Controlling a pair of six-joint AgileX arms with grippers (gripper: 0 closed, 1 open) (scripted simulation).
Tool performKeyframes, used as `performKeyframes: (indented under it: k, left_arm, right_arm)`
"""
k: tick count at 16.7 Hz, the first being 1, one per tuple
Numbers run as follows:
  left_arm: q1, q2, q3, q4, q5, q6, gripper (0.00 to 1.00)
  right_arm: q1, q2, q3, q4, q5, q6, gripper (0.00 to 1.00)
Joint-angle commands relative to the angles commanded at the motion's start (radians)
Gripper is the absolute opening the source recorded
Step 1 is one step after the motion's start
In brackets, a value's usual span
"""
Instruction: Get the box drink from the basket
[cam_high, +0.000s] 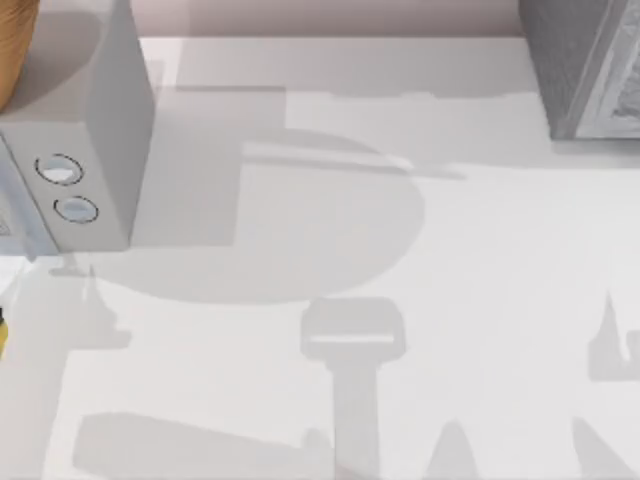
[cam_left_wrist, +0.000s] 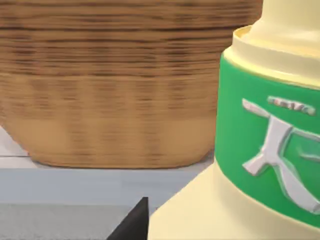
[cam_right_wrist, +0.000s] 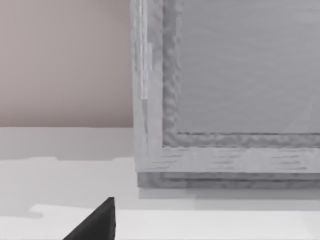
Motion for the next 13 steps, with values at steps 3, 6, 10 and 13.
performKeyframes:
  k: [3,6,10,13]
  left_arm:
    - [-0.011,-0.139,-0.151,0.004,-0.015,0.000,0.00]
    - [-0.015,-0.191,-0.206,0.005,-0.021,0.000,0.00]
    - [-0.013,-0.186,-0.206,0.005,-0.021,0.002,0.00]
    - [-0.033,-0.156,-0.202,0.023,-0.048,0.003,0.00]
  right_arm:
    - [0.000,0.000,0.000,0.000,0.000,0.000,1.00]
    - [0.000,0.000,0.000,0.000,0.000,0.000,1.00]
    - [0.000,0.000,0.000,0.000,0.000,0.000,1.00]
    - [0.000,0.000,0.000,0.000,0.000,0.000,1.00]
